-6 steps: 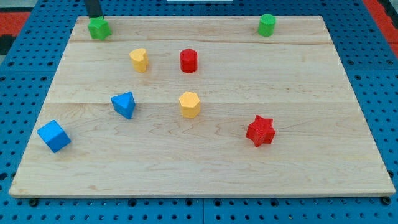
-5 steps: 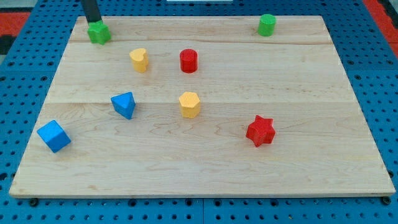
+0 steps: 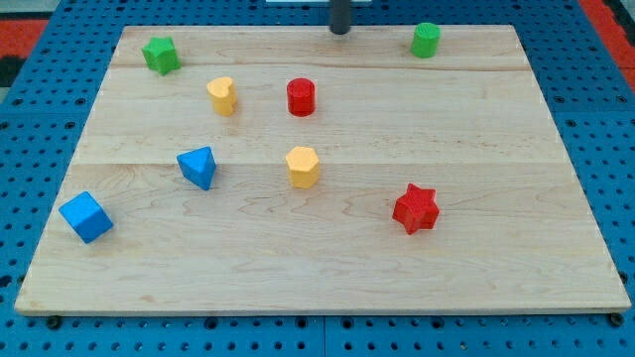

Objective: Drag the green circle towards the left side of the board

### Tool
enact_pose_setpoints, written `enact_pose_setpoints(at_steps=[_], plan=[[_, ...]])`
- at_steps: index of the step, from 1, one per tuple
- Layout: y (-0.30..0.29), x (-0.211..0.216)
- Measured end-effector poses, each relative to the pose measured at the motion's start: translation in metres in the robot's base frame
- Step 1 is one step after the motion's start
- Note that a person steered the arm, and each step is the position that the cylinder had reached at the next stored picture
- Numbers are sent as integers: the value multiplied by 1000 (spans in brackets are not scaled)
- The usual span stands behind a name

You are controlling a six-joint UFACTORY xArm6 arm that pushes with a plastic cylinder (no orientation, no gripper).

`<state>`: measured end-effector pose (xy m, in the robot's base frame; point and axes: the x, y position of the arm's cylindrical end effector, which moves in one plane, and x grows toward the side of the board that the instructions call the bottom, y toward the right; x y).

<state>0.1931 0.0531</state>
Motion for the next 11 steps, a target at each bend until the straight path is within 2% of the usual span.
enact_pose_setpoints(at_steps=[1,2,3,4,5,6,7,8,9,10,11], plan=[[34,-1],[39,-2],[128,0],[191,0],[189,0],[162,14],[119,37],[102,63],[133,85],[110,107],[83,97]])
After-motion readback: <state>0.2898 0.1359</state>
